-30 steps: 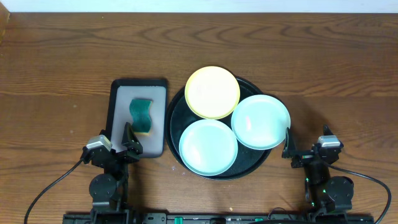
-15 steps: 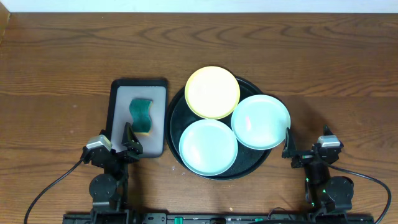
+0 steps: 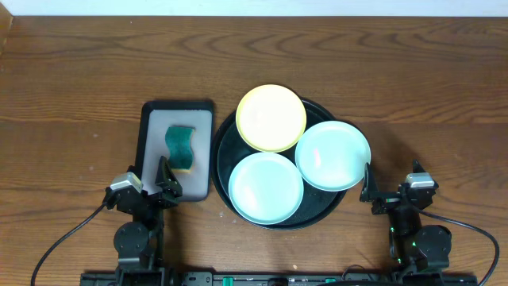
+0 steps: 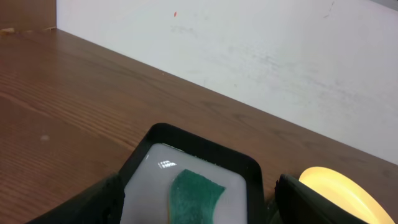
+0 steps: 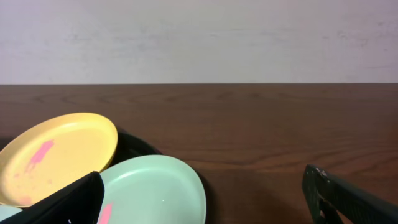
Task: Clean dirty plates on tray and stack at the side
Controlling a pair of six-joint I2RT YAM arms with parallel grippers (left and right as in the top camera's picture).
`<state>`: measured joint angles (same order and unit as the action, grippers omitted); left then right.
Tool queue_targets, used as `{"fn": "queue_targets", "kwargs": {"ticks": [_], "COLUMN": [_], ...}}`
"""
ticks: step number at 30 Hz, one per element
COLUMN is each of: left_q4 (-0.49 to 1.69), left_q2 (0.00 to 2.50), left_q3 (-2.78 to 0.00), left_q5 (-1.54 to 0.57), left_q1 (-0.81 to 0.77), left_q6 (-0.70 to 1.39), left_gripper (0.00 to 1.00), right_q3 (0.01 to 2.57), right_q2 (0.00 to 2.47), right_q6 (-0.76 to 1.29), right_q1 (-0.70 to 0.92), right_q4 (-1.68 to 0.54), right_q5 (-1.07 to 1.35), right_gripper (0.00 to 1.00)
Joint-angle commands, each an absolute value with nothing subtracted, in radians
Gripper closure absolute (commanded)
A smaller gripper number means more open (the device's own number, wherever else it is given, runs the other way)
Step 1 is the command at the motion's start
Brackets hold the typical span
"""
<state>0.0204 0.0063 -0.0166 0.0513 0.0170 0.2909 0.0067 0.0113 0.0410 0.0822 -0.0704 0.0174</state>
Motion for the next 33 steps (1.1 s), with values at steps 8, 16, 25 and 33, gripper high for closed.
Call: {"fn": "queue_targets", "kwargs": {"ticks": [8,16,25,33], "left_q4": [0.068,0.068,0.068,0.068], "left_q2": [0.006,0.006,0.006,0.006], "left_q3": [-0.004,-0.004,-0.004,-0.004], "left_q5": [0.060,0.060,0.060,0.060], "left_q1": [0.021,0.021,0.021,0.021], "left_q6": [0.281,0.281,0.281,0.281], "left_gripper": [0.22,0.22,0.22,0.22], "right_q3": [0.006,0.006,0.006,0.029], "right_q2": [0.009,0.009,0.021,0.021], "right_q6": [0.044,0.063,0.190,0.185], "right_q1": [0.080,0.080,0.080,0.080], "right_q4": [-0.075,-0.075,-0.074,-0.120], "right_q5": [0.008,0.009,0.035,0.068], "right_gripper": [0.01,0.01,0.01,0.01]}}
